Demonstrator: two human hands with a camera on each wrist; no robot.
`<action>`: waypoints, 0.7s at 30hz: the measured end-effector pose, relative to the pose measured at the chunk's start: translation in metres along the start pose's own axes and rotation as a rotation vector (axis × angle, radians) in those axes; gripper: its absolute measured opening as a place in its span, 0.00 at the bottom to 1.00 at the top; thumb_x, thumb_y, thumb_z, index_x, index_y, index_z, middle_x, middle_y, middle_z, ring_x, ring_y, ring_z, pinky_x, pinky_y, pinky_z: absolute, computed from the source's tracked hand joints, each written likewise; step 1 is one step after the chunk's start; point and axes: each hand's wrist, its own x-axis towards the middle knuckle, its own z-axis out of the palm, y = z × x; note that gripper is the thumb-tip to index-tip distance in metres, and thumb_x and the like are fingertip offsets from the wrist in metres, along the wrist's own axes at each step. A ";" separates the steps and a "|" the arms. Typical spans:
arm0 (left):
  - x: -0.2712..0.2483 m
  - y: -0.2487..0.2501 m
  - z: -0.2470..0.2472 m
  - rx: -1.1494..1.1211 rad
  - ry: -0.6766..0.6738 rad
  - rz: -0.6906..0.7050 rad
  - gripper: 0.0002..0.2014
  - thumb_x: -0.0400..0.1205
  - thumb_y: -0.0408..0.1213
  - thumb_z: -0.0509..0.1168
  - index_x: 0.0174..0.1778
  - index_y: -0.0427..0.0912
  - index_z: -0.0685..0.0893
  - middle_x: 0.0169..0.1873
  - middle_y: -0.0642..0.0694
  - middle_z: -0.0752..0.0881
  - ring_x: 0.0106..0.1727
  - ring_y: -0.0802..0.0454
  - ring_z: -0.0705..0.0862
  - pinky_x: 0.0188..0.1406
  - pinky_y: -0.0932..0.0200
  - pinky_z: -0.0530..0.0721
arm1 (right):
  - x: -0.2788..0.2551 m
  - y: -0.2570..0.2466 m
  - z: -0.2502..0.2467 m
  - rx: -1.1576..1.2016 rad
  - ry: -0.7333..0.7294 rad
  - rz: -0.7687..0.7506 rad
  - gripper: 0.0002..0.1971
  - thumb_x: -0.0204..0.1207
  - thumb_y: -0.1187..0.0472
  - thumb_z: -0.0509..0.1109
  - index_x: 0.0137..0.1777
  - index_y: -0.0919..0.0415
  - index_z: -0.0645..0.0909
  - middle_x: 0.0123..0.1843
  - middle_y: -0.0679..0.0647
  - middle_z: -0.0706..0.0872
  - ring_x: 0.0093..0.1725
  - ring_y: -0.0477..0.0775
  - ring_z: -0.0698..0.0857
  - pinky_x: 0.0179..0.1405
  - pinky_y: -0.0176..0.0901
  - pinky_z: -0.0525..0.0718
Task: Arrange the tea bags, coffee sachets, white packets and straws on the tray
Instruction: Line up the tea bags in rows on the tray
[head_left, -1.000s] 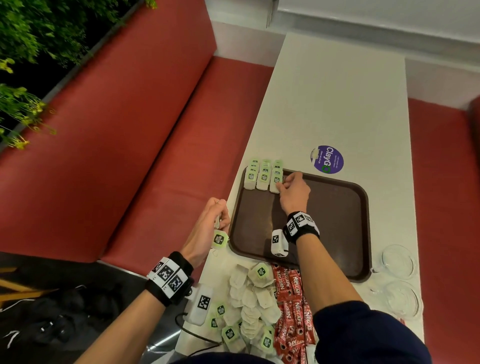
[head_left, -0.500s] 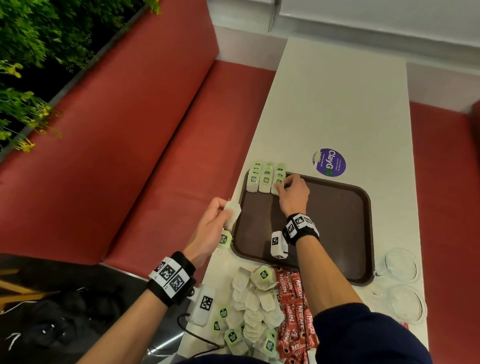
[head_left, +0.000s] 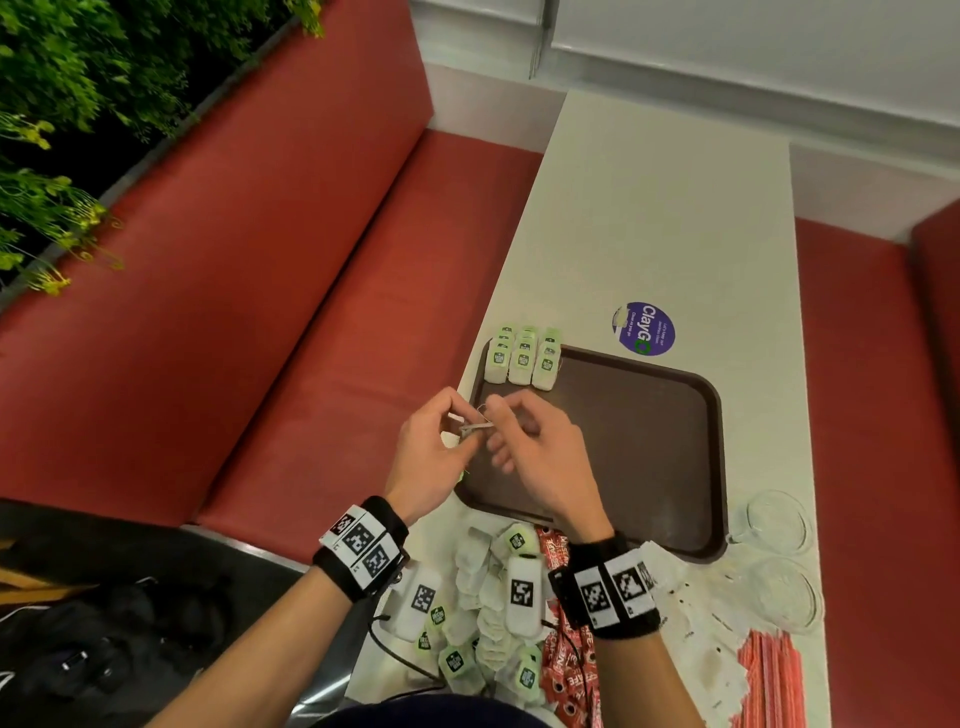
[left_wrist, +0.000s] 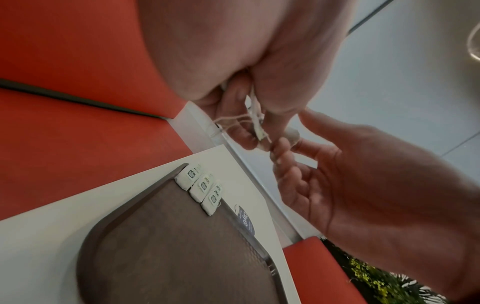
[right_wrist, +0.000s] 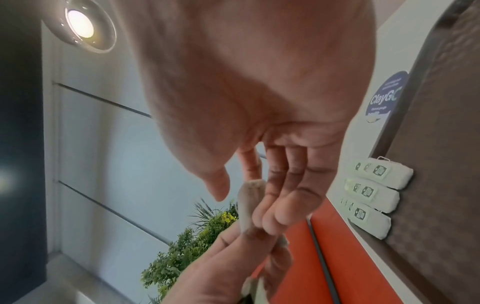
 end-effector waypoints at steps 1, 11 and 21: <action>0.000 0.001 0.001 0.019 -0.001 0.034 0.14 0.80 0.25 0.77 0.44 0.50 0.85 0.43 0.55 0.89 0.47 0.56 0.87 0.49 0.52 0.86 | -0.001 0.001 0.001 0.009 0.045 0.010 0.11 0.88 0.43 0.74 0.52 0.48 0.90 0.40 0.52 0.94 0.37 0.51 0.93 0.46 0.52 0.94; -0.003 0.010 -0.007 -0.177 -0.236 -0.060 0.16 0.88 0.42 0.76 0.71 0.52 0.85 0.59 0.51 0.94 0.54 0.49 0.95 0.64 0.52 0.90 | 0.002 0.001 -0.029 -0.148 -0.023 -0.165 0.16 0.80 0.65 0.83 0.60 0.47 0.83 0.54 0.41 0.94 0.56 0.43 0.93 0.56 0.42 0.91; 0.003 -0.009 0.003 -0.150 -0.053 -0.131 0.06 0.92 0.47 0.68 0.55 0.52 0.88 0.49 0.50 0.93 0.52 0.45 0.90 0.54 0.42 0.88 | 0.019 0.038 -0.012 -0.014 0.074 -0.065 0.07 0.82 0.57 0.84 0.56 0.51 0.91 0.50 0.45 0.96 0.52 0.46 0.93 0.58 0.44 0.90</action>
